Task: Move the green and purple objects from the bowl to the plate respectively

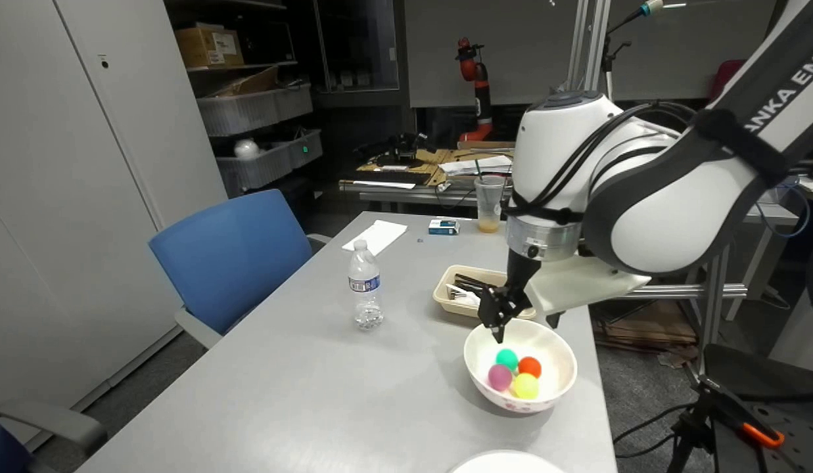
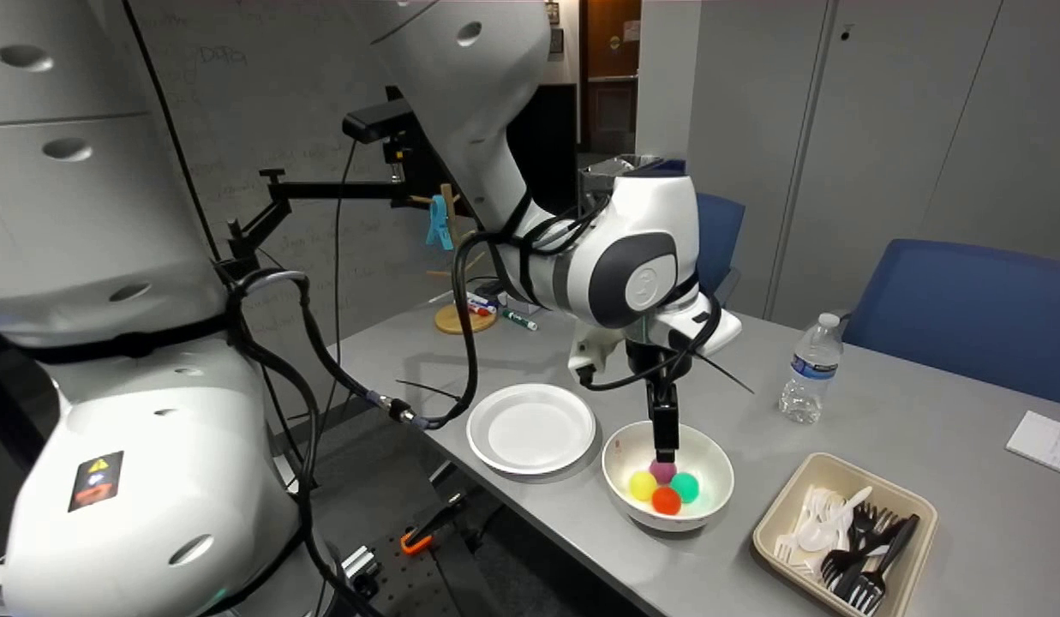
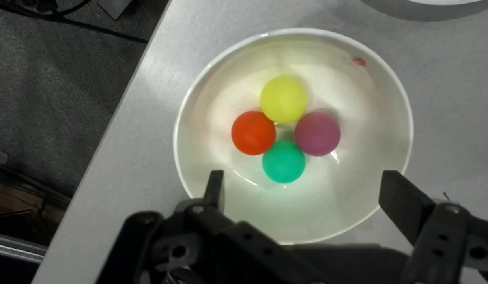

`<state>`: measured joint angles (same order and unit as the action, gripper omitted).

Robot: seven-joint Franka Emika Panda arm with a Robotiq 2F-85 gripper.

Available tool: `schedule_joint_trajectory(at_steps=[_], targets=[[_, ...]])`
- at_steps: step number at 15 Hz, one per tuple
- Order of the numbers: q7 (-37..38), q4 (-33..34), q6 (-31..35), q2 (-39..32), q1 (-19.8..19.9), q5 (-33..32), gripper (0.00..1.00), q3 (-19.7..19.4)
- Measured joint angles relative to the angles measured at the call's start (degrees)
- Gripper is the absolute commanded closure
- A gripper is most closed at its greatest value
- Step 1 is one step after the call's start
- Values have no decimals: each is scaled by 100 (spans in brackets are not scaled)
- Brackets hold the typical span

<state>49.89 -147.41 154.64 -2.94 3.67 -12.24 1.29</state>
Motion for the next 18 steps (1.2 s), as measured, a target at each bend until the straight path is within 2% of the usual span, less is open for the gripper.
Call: schedule_joint_trajectory(at_steps=[6,16,17,18], targets=[[-34,14,891,-844,-33,111,0,-342],[-898,193,2149,-1675,-351,1226,0,-490],[-1002,222,2210,-1737,-367,1324,3,-504],[-1103,244,2260,-1791,-384,1421,16,-515]])
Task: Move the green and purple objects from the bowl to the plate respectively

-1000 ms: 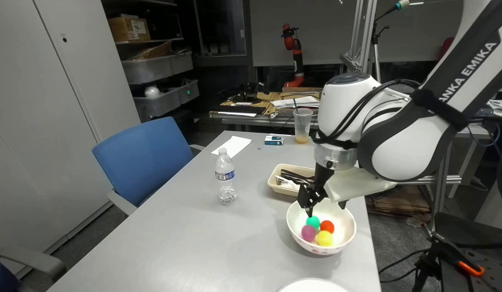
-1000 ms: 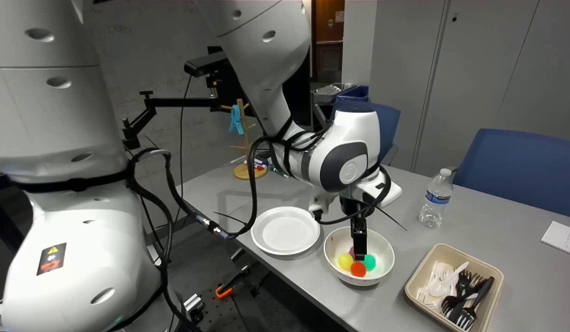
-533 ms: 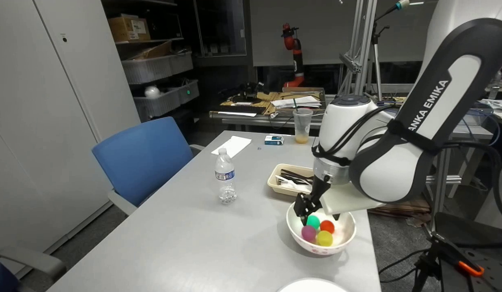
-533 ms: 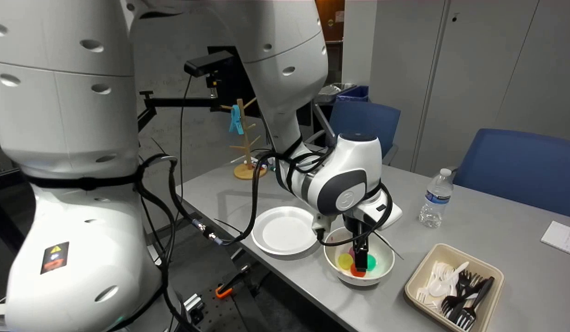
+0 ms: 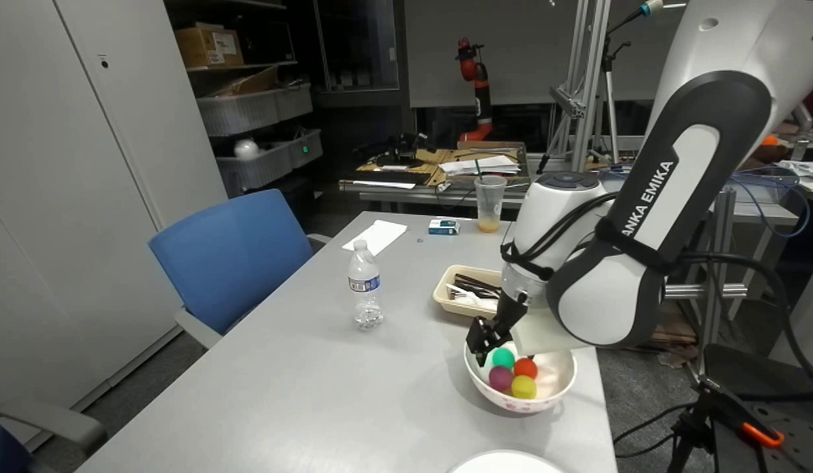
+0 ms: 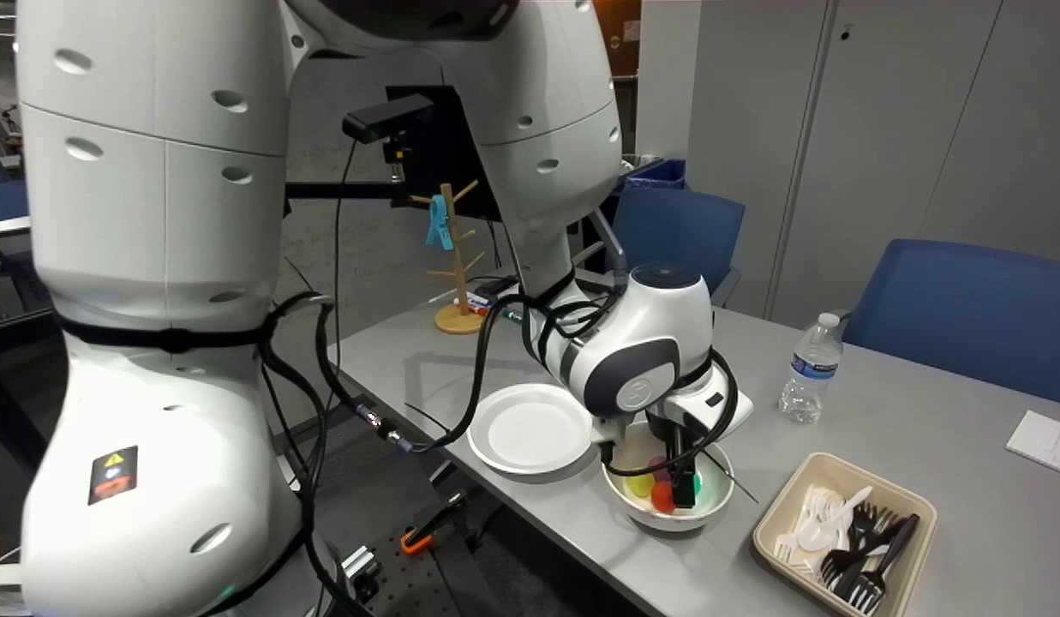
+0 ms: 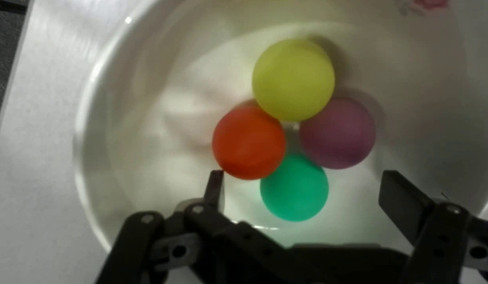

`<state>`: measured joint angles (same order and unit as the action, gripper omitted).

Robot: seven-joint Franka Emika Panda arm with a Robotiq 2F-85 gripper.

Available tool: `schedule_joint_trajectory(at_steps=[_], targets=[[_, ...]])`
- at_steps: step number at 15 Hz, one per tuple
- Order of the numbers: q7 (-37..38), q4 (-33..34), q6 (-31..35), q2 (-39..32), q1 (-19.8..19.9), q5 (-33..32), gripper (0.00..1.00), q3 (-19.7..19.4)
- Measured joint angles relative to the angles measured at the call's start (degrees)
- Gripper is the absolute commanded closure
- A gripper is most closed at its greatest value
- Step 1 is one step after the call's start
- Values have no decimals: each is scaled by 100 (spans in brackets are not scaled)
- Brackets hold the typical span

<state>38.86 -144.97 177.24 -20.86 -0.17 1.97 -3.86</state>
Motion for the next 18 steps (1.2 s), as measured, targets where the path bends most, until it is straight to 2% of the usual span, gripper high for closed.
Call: schedule_joint_trajectory(at_steps=[1,2,8,9,15,18], targets=[[-94,15,64,-47,-15,91,28,-7],[-178,26,119,-88,-27,177,30,-10],[-603,84,228,-193,-87,670,78,-9],[-646,90,229,-193,-87,730,82,-9],[-745,102,229,-165,-98,937,82,-35],[-828,92,165,-12,-204,938,82,-177]])
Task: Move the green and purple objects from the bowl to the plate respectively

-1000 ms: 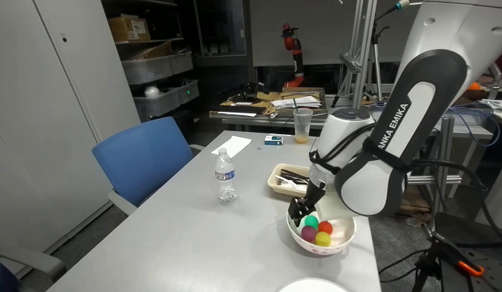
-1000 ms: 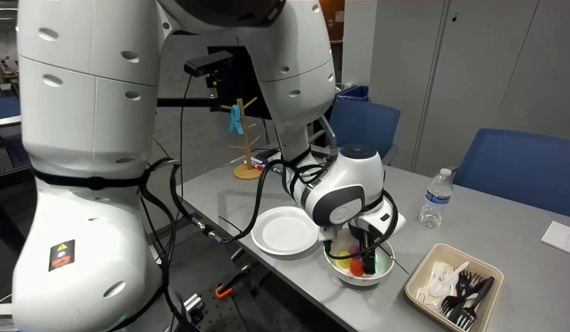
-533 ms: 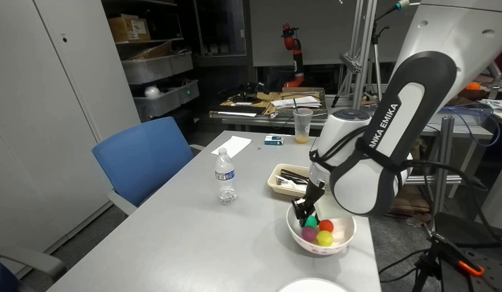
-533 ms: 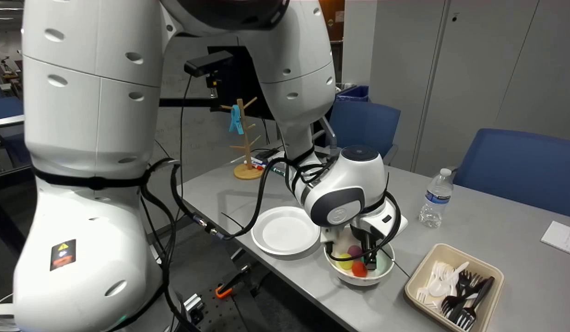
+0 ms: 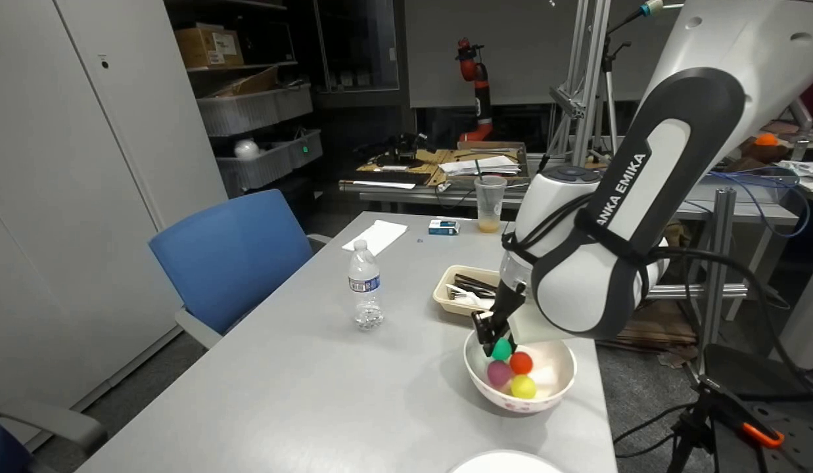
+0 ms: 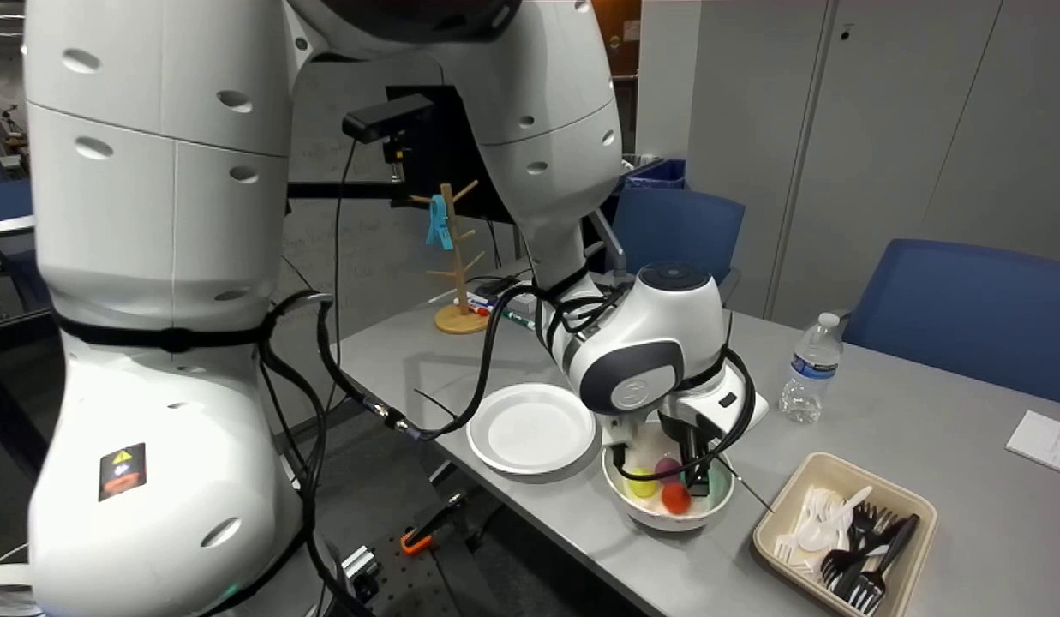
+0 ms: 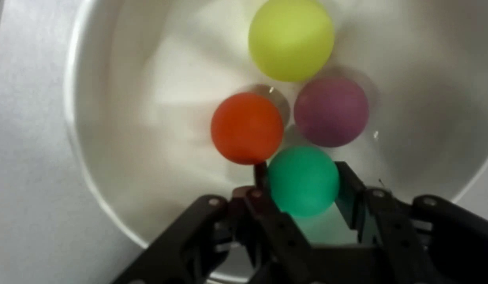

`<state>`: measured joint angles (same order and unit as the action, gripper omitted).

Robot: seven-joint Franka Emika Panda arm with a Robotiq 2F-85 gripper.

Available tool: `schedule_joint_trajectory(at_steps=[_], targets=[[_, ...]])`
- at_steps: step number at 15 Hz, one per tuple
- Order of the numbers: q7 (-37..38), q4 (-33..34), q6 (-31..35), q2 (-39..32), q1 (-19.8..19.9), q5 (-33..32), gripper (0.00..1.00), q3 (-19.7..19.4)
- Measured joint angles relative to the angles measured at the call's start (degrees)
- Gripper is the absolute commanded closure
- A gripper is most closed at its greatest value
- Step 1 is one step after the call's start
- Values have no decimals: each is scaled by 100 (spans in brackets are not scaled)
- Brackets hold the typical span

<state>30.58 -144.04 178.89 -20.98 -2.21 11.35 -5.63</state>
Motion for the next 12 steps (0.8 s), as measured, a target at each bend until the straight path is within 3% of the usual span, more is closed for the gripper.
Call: schedule_joint_trajectory(at_steps=[4,8,12], targets=[[-308,-25,-477,528,-45,0,82,-37],[-733,-22,-1222,1147,35,113,82,199],[-1925,16,-2007,1582,203,1234,82,663]])
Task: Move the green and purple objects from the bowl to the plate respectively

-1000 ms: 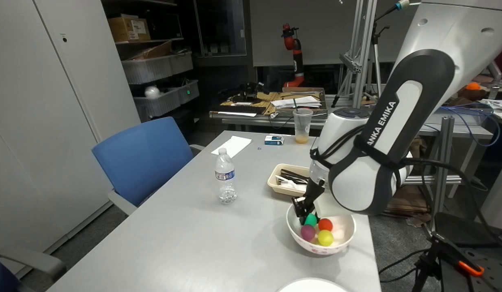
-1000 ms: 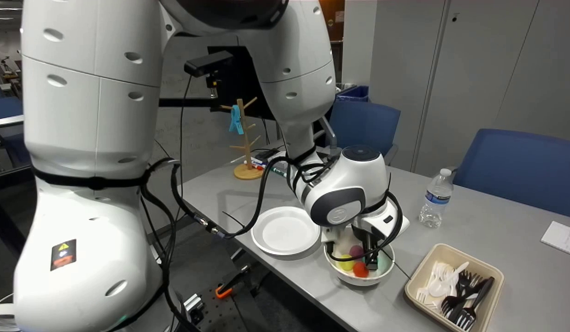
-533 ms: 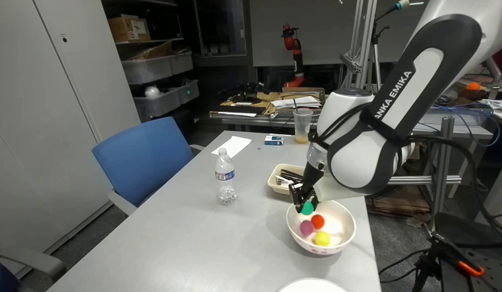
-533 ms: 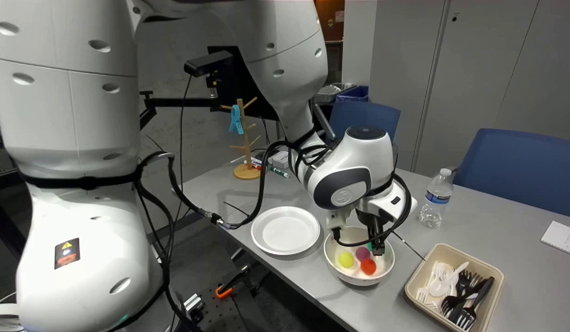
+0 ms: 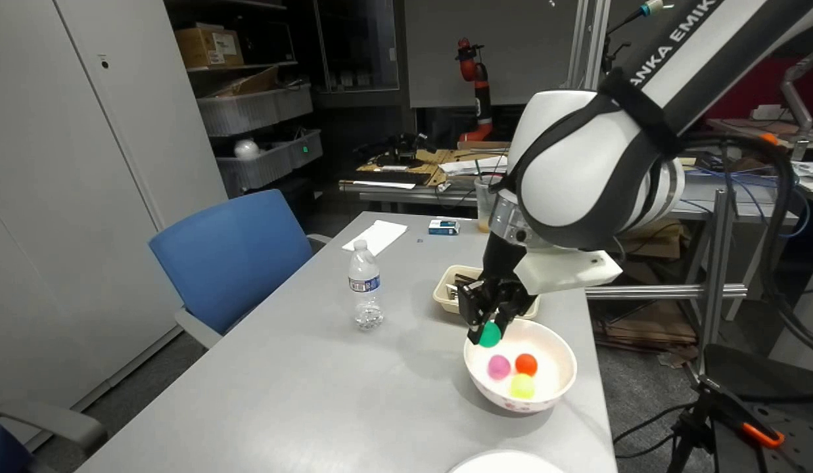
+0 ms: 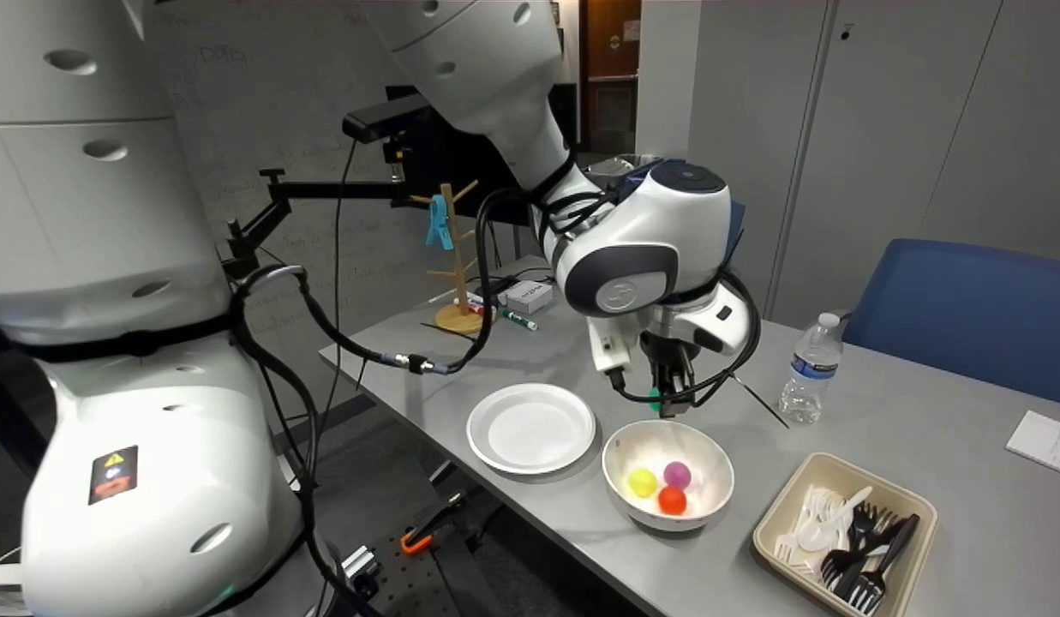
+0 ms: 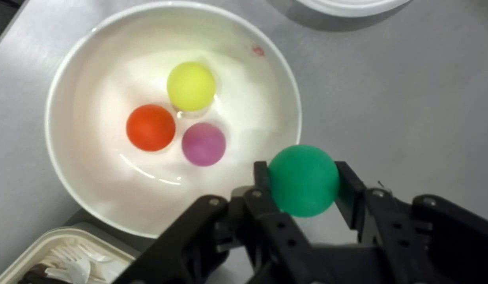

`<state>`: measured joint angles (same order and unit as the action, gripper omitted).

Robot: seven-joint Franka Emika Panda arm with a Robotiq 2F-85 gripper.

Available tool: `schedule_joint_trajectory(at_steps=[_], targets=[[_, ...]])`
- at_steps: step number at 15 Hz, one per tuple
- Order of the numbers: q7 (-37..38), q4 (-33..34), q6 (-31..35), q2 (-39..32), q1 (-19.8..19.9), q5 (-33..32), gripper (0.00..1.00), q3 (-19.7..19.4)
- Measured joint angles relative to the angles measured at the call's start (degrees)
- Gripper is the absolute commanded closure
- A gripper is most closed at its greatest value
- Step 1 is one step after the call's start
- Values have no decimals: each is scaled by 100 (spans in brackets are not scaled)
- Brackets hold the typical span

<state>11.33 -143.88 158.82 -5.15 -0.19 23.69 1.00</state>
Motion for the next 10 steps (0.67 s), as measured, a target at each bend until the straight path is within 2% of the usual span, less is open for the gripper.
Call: schedule_joint_trajectory(at_steps=[4,7,10], targets=[[-1047,79,-934,231,29,796,82,36],[-1193,-84,-1560,430,-63,1043,82,141],[-1206,-337,-1874,542,-257,1224,82,300]])
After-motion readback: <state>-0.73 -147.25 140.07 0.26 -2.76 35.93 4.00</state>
